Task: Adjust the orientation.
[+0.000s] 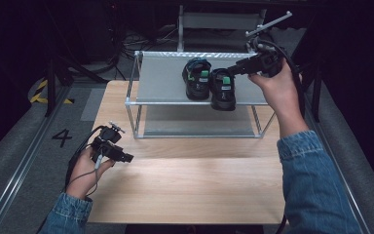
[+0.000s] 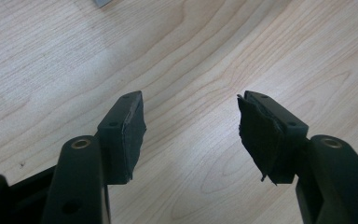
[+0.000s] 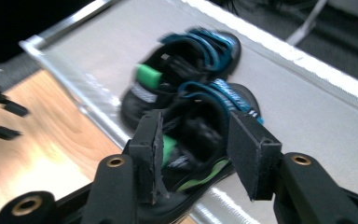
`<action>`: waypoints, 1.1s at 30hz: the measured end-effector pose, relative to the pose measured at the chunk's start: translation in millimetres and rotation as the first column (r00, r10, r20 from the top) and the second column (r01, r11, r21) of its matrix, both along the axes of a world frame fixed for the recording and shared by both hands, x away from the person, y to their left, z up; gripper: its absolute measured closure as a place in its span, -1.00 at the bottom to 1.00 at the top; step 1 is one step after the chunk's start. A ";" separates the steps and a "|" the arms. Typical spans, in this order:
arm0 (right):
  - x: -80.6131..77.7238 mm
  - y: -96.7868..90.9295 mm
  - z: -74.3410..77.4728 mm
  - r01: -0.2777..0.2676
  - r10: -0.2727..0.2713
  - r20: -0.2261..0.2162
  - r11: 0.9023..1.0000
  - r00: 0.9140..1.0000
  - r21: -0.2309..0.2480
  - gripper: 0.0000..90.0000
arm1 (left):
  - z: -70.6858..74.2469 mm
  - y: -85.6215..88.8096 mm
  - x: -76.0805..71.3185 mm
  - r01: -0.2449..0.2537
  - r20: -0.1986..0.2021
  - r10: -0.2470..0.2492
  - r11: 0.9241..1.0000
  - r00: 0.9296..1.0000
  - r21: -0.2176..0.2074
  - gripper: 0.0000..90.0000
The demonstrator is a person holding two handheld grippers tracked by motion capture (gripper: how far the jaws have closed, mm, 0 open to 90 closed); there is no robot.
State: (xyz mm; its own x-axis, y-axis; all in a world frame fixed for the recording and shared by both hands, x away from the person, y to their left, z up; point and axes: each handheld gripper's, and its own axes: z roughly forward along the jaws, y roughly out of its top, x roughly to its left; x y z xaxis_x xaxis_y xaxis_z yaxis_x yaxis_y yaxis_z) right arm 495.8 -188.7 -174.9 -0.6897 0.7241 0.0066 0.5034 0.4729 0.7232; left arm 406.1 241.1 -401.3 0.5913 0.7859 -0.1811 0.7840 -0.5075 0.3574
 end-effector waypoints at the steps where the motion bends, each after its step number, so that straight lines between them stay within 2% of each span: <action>1: -11.1 -1.5 1.9 -0.008 0.008 0.015 1.000 1.000 0.020 0.29 | 0.3 -1.3 -0.1 0.000 -0.001 0.000 1.000 1.000 -0.002 -0.10; 3: -26.4 -2.7 0.7 -0.037 0.037 0.018 0.999 0.999 0.037 0.36 | 1.4 -3.4 -0.2 0.005 -0.001 -0.005 1.000 1.000 -0.004 -0.10; 5: -40.1 -2.5 -7.6 -0.060 0.060 -0.005 0.998 0.998 0.025 0.41 | 2.0 -4.8 -0.3 0.013 0.002 -0.013 1.000 1.000 -0.004 -0.10; 12: -57.6 -0.4 -40.5 -0.092 0.092 -0.062 0.996 0.994 0.005 0.46 | 1.9 -5.0 -2.0 0.009 0.002 -0.009 1.000 1.000 0.003 -0.10; 16: -58.6 2.8 -58.5 -0.102 0.101 -0.099 0.995 0.990 -0.003 0.57 | 1.2 -2.9 -2.9 0.003 0.001 -0.003 1.000 1.000 0.004 -0.10; 20: -53.7 2.6 -71.7 -0.080 0.078 -0.148 0.997 0.986 -0.005 0.72 | -1.1 -0.8 -3.5 -0.003 -0.004 0.003 1.000 1.000 0.008 -0.10; 23: -49.6 2.9 -77.9 -0.071 0.068 -0.166 0.997 0.984 -0.012 0.86 | -2.3 0.9 -3.3 -0.007 -0.005 0.007 1.000 1.000 0.014 -0.10; 25: -46.9 0.4 -79.2 -0.067 0.066 -0.164 0.998 0.984 0.001 0.98 | -2.2 1.7 -3.3 -0.007 -0.005 0.007 1.000 1.000 0.012 -0.10; 29: -43.5 -0.4 -79.9 -0.068 0.067 -0.153 0.998 0.986 0.002 1.00 | -2.0 2.3 -4.5 -0.012 -0.004 0.012 1.000 1.000 0.011 -0.10; 32: -40.7 3.5 -81.0 -0.042 0.036 -0.121 0.998 0.992 -0.044 1.00 | -3.2 3.3 -5.8 -0.015 -0.006 0.015 1.000 1.000 0.012 -0.10; 33: -38.4 3.9 -82.0 -0.042 0.037 -0.114 0.998 0.993 -0.042 1.00 | -3.2 4.1 -6.4 -0.017 -0.006 0.017 1.000 1.000 0.014 -0.10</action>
State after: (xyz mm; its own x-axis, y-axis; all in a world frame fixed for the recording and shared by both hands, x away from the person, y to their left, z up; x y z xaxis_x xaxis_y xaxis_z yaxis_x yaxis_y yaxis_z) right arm 457.5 -184.8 -256.9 -0.7142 0.6978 0.0549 0.5614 0.5242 0.6404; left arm 399.7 245.2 -404.5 0.5769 0.7981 -0.1738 0.7946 -0.4991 0.3457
